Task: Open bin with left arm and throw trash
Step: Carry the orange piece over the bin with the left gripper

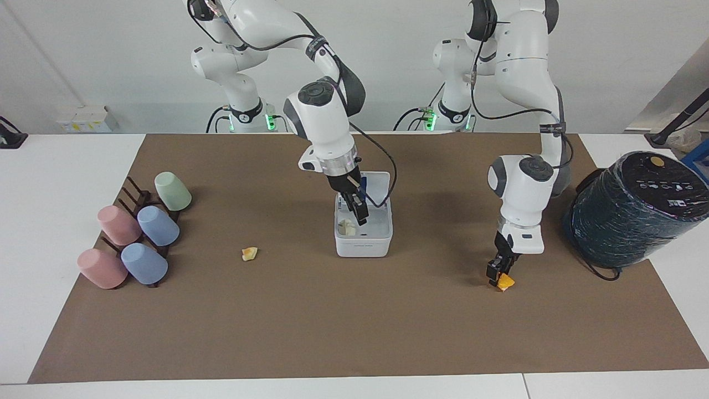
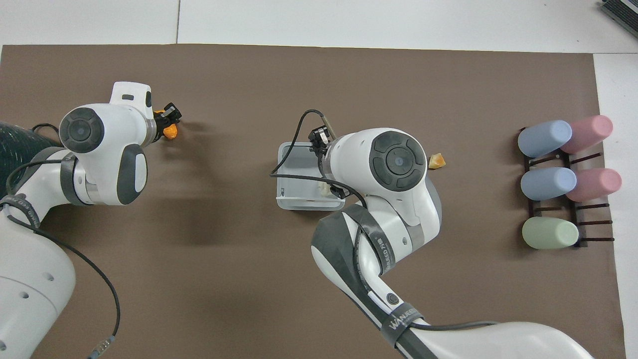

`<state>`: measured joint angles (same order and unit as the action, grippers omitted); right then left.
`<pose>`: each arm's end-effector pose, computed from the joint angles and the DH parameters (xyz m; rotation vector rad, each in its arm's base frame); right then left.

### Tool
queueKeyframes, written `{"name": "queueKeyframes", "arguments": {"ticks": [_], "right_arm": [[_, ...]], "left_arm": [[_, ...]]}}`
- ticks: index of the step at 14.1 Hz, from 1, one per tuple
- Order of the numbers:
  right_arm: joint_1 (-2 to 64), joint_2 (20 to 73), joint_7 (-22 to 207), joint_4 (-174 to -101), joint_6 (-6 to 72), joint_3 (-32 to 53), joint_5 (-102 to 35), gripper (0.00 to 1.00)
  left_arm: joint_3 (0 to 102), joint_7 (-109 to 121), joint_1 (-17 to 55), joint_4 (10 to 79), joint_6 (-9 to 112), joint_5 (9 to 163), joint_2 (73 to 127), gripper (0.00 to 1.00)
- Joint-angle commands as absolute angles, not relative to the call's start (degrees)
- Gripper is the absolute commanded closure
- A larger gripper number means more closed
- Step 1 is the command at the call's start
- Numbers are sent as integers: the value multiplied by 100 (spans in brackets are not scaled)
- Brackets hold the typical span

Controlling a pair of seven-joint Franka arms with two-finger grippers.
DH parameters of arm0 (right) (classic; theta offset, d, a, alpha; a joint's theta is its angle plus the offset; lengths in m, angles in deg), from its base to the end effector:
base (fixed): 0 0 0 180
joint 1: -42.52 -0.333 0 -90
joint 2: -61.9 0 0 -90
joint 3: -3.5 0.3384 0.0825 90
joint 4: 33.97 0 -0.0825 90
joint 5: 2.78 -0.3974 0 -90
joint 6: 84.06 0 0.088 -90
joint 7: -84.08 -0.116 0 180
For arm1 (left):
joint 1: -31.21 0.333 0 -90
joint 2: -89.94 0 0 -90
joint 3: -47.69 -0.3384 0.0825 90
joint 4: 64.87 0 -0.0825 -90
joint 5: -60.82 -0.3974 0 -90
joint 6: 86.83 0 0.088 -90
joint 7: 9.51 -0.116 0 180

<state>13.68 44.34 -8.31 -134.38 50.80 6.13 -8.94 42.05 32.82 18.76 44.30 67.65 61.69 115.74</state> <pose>0.5875 0.3588 0.4321 -2.3918 1.5196 -0.0715 0.6774 -0.0858 0.3007 2.8482 0.9051 0.4905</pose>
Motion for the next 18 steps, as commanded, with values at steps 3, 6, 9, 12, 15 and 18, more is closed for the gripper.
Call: {"name": "queueKeyframes", "arguments": {"ticks": [3,6,9,12,15,18], "right_arm": [[1868,4704,240,-13504,4822,596,-569,0],[2212,4749,917,-13513,4698,596,-244,0],[2414,4766,1436,-13618,4716,596,-146,0],[2686,4801,2112,-13733,4725,588,-138,0],[3090,4810,3270,-13882,4891,588,-120,0],[3433,4810,4336,-14188,5364,605,-120,0]], "left_arm": [[4153,3426,1794,4387,6673,6020,11534,73],[4153,3470,1505,3317,5428,6029,11735,74],[4153,3646,1057,2253,4284,5907,11990,74],[4197,3742,522,1758,3702,5941,11983,72],[4224,3822,-111,1749,3254,5950,11781,57],[4311,3787,-499,1749,2963,6186,11570,57]]}}
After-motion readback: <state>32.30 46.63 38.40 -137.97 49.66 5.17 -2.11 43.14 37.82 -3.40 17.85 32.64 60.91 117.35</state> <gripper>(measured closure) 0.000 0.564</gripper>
